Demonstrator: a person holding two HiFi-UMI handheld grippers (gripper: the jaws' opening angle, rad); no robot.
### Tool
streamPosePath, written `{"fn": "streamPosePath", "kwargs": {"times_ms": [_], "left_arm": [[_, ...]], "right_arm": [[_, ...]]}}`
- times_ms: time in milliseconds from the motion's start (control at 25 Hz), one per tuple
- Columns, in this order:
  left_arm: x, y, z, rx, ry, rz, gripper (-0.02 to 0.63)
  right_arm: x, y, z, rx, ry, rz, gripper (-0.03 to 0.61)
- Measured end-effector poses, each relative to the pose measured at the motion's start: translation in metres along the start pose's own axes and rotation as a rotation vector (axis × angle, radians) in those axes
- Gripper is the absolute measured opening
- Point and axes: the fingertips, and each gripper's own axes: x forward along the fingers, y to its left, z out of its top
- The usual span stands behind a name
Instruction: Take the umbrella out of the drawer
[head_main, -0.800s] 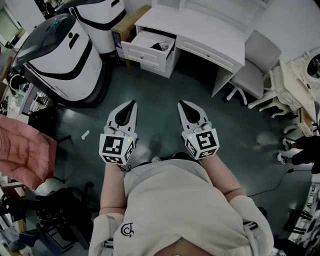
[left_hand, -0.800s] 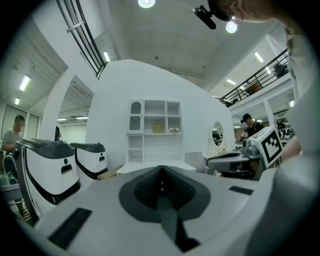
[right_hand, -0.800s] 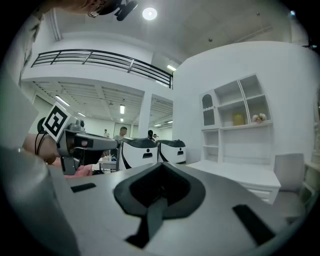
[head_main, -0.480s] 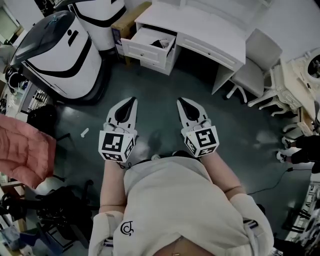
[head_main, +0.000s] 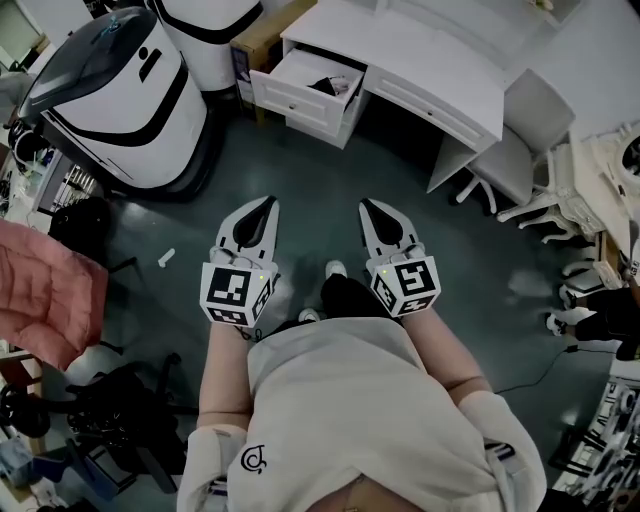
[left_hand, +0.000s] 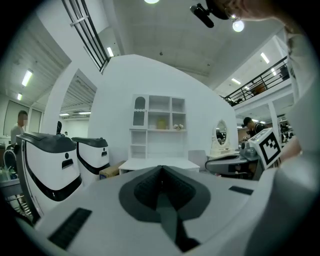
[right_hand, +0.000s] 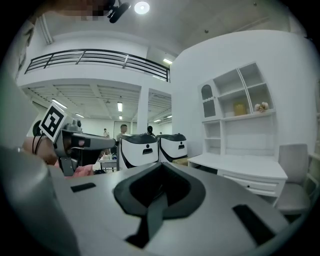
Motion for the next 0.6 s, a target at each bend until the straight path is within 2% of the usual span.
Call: {"fn": "streamPosePath", "kwargs": {"times_ms": [320, 600], "left_arm": [[0.062, 0.046, -0.006, -0.014, 0.033, 0.035, 0.012], [0.165, 0.100, 0.009, -0.015, 0.073, 0.051, 0.012]], "right_arm": [[0.072, -0.040, -0.012, 0.023, 0.034, 0.020, 0.006], [0.173, -0.111, 0.002, 0.059, 0.041, 0.030, 0.006]]}}
